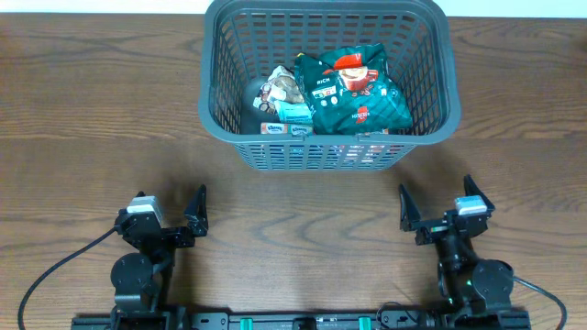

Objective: Pack container

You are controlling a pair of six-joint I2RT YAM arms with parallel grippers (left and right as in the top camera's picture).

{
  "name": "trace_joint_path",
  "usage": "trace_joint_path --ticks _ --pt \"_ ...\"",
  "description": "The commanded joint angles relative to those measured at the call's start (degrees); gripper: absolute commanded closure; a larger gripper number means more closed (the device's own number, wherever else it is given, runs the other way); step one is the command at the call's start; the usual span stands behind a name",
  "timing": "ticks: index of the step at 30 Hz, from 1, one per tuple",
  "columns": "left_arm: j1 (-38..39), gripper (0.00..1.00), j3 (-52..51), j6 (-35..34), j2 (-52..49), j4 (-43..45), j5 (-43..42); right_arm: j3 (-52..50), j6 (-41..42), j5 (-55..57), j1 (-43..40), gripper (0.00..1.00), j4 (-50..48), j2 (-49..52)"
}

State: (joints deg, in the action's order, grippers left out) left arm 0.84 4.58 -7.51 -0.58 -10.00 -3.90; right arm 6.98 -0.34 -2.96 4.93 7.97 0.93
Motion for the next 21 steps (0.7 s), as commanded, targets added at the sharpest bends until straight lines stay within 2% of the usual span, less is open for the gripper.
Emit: trace_joint_path --ticks 1,7,12,21 --pt "-0.13 0.01 -1.46 0.33 0.35 -0.35 0.02 -2.21 3.76 0.59 -0.90 0.01 -1.75 -0.61" --pt "-0.13 0.01 -1.46 0.33 0.35 -0.35 0.02 -4.55 4.20 0.76 -0.90 0.01 -2.91 -0.61" --pt "-0.13 0.01 -1.46 0.33 0.35 -0.35 0.02 -6.73 7.98 3.63 -0.90 0.01 -3.89 -0.61" --pt "-0.13 0.01 -1.46 0.33 0.35 -0.35 0.02 -6.71 4.50 3.63 -0.90 0.01 -3.89 -0.61"
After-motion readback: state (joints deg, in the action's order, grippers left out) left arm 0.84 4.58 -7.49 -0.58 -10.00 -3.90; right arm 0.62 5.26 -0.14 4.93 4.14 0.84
